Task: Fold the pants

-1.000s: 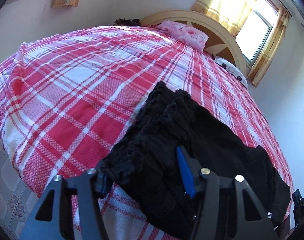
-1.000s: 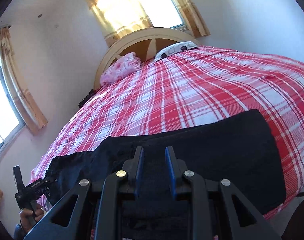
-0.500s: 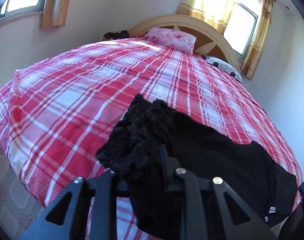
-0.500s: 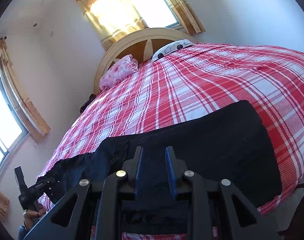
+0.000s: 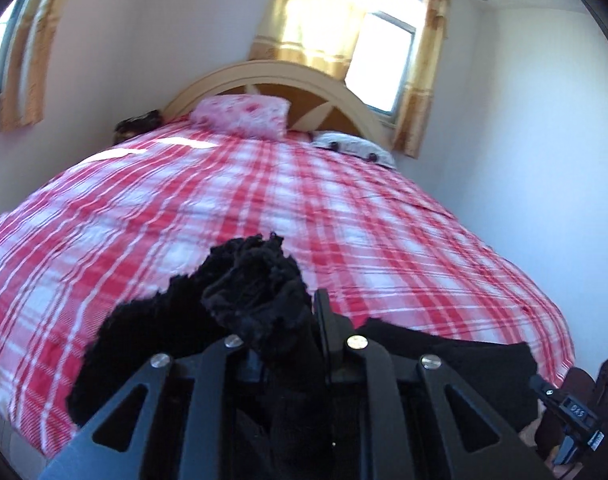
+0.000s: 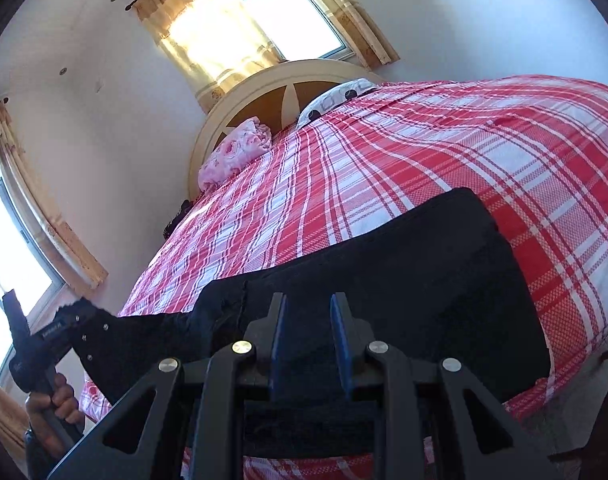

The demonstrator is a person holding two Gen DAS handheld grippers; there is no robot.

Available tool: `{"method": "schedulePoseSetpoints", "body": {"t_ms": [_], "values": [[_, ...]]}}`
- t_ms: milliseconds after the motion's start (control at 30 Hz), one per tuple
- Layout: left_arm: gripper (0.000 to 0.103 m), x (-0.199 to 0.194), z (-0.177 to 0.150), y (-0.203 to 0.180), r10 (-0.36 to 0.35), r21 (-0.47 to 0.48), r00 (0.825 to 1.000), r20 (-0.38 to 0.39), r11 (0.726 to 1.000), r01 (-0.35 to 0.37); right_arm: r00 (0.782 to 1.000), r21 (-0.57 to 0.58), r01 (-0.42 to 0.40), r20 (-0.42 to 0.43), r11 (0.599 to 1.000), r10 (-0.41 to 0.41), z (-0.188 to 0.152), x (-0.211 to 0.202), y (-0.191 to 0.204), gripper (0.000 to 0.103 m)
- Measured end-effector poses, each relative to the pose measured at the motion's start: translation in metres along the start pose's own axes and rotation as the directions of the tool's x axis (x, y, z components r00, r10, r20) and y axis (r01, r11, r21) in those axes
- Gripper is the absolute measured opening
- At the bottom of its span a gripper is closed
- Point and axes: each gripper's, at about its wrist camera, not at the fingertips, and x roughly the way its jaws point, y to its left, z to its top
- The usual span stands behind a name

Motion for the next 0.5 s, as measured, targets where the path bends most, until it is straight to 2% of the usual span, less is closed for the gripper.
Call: {"method": "schedulePoseSetpoints", "body": {"t_ms": [133, 233, 300, 367, 467, 500], "values": [[0.018, 0.004, -0.004, -0.049, -0.097, 0.096, 0.995, -0.006, 0.991, 0.097, 1.000, -0.001, -0.009, -0.002, 1.000, 0.009, -0.001, -0.002, -0.003, 0.024], [0.018, 0.005, -0.014, -0.088, -0.166, 0.180, 0.986, -0.013, 0.970, 0.166, 1.000, 0.010, -0.012, -0.006, 1.000, 0.012, 0.000, -0.001, -0.009, 0.024], [0.017, 0.009, -0.025, -0.115, -0.245, 0.207, 0.968, -0.052, 0.946, 0.250, 1.000, 0.021, -0.008, -0.010, 1.000, 0.008, -0.001, -0.001, -0.013, 0.024], [0.017, 0.012, -0.038, -0.134, -0.273, 0.256, 0.959, -0.073, 0.924, 0.283, 1.000, 0.036, -0.003, -0.016, 0.999, 0.003, -0.001, 0.000, -0.018, 0.024], [0.017, 0.020, -0.072, -0.162, -0.263, 0.369, 0.958, -0.117, 0.884, 0.287, 0.999, 0.053, -0.021, -0.033, 0.998, 0.023, -0.003, 0.002, -0.022, 0.024], [0.016, 0.025, -0.078, -0.164, -0.260, 0.377, 0.955, -0.139, 0.878, 0.294, 0.999, 0.050, -0.022, -0.038, 0.998, 0.024, -0.005, 0.002, -0.023, 0.024]]}}
